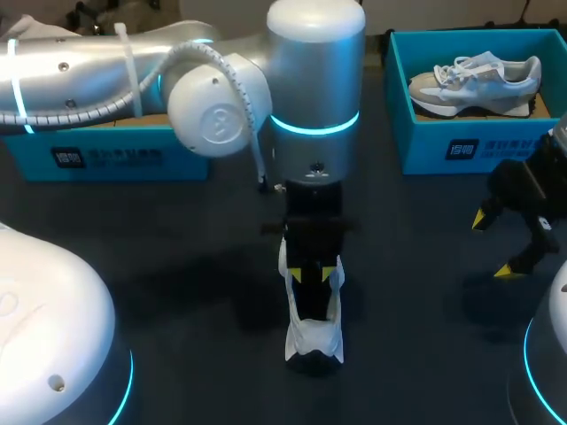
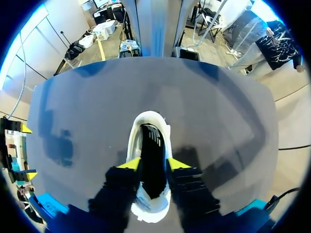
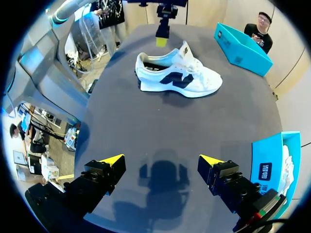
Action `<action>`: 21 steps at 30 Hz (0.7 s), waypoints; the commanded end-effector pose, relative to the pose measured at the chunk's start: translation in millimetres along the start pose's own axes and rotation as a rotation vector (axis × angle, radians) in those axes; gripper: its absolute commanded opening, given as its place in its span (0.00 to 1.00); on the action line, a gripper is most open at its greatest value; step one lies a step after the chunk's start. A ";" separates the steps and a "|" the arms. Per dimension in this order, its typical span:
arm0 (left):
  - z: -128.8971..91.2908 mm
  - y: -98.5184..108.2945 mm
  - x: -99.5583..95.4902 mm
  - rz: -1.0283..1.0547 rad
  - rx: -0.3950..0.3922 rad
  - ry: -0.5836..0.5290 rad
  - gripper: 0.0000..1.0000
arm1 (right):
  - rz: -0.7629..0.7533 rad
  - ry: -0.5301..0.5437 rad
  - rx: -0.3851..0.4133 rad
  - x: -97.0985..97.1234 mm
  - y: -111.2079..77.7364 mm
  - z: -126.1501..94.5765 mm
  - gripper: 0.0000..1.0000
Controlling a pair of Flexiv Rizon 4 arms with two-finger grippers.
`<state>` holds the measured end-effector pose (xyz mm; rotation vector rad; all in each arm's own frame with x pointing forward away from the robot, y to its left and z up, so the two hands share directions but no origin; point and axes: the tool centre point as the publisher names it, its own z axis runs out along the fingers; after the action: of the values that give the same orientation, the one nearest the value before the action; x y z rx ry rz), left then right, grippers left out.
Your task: Take the shoe out of the shoebox, open the shoe tongue, remove and reinsert the insole, then place the shoe into the shoebox
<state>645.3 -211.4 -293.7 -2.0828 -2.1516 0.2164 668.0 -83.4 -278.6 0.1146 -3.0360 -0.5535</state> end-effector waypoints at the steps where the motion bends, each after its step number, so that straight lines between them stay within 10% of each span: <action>1: 26.8 2.7 -15.6 0.004 0.022 0.010 0.00 | 0.000 0.000 0.003 -0.3 0.4 1.1 1.00; 21: 67.3 -17.0 -21.5 0.022 0.102 0.069 0.00 | 0.000 0.000 0.003 -0.3 0.4 1.1 1.00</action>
<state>618.8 -226.1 -345.4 -2.0322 -2.0381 0.2573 668.0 -83.4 -278.6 0.1148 -3.0360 -0.5535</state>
